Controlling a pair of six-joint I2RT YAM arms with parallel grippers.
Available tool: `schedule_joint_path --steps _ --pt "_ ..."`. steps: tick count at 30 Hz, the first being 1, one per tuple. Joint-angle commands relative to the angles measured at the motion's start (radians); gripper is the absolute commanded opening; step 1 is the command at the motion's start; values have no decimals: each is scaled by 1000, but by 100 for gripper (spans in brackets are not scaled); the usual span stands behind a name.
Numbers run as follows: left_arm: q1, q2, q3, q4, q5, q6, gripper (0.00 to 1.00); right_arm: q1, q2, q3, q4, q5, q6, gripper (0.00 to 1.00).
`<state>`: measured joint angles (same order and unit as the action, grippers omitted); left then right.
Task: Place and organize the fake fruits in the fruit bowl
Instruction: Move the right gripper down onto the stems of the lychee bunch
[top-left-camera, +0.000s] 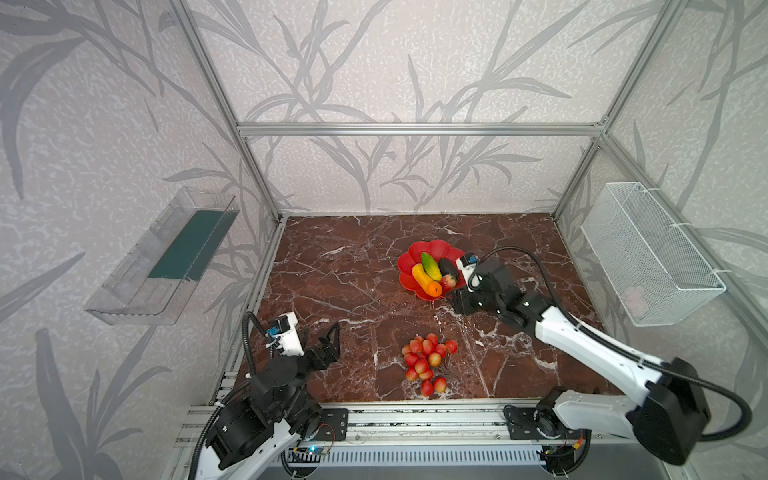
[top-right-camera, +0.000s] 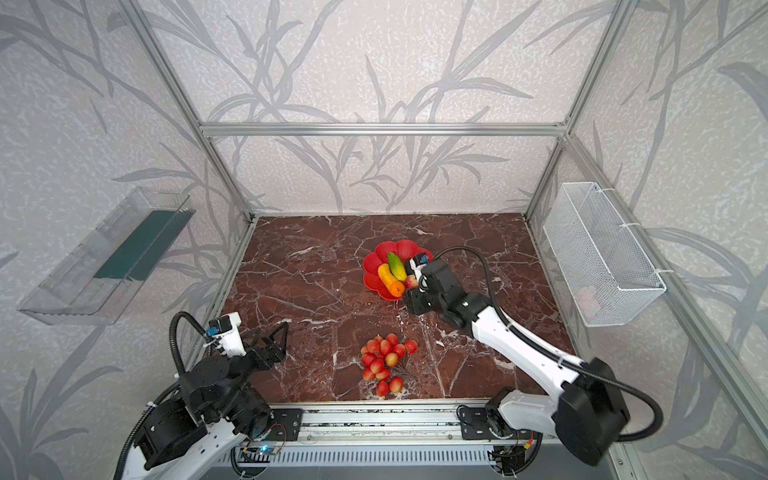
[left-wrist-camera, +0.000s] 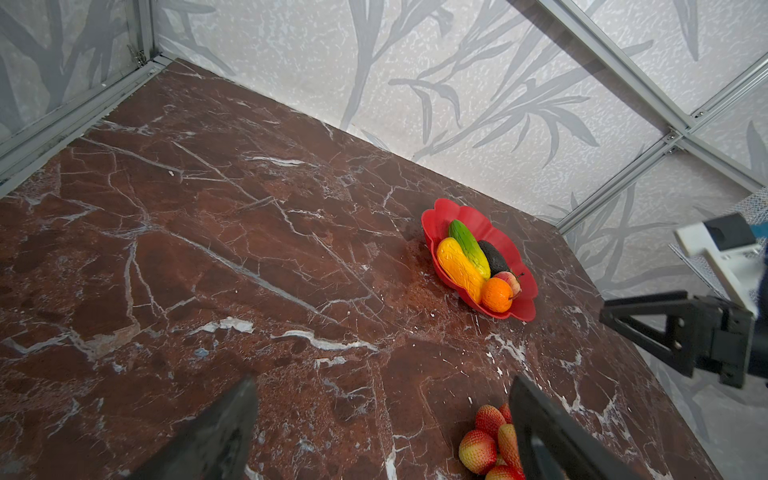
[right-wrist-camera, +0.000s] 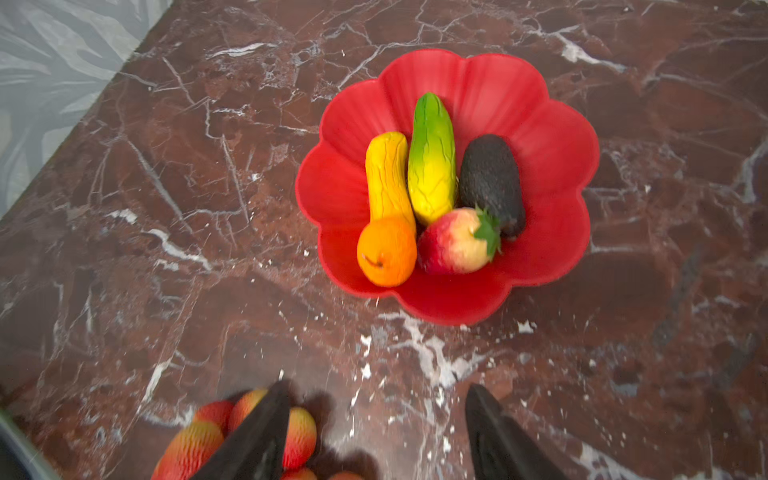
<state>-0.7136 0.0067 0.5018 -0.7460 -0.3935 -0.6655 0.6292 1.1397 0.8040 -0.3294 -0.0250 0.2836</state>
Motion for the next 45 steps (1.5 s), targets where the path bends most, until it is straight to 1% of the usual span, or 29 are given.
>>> schedule_joint_path --steps 1,4,6,8,11,14,21,30,36,45 --pt "-5 -7 1 11 -9 5 95 8 -143 -134 -141 -45 64 66" --pt "-6 -7 3 12 -12 10 94 34 -291 -234 -195 -78 123 63" --pt "-6 -7 1 13 -14 10 94 70 -355 -284 -217 -79 167 62" --pt "-6 -8 0 13 -12 9 94 125 -388 -328 -215 -75 213 60" --pt "-6 -7 0 13 -9 6 94 226 -385 -370 -189 -47 273 59" --pt "-6 -7 1 12 -6 6 94 314 -345 -398 -147 -27 312 58" --pt "-7 -7 0 16 4 5 94 423 -256 -414 -89 0 312 56" --pt "-8 -7 5 11 0 7 94 461 -122 -401 -21 18 275 54" --pt "-8 -7 1 24 19 13 94 475 -41 -385 44 23 266 53" --pt "-8 -7 -2 86 122 44 94 492 139 -320 132 27 240 50"
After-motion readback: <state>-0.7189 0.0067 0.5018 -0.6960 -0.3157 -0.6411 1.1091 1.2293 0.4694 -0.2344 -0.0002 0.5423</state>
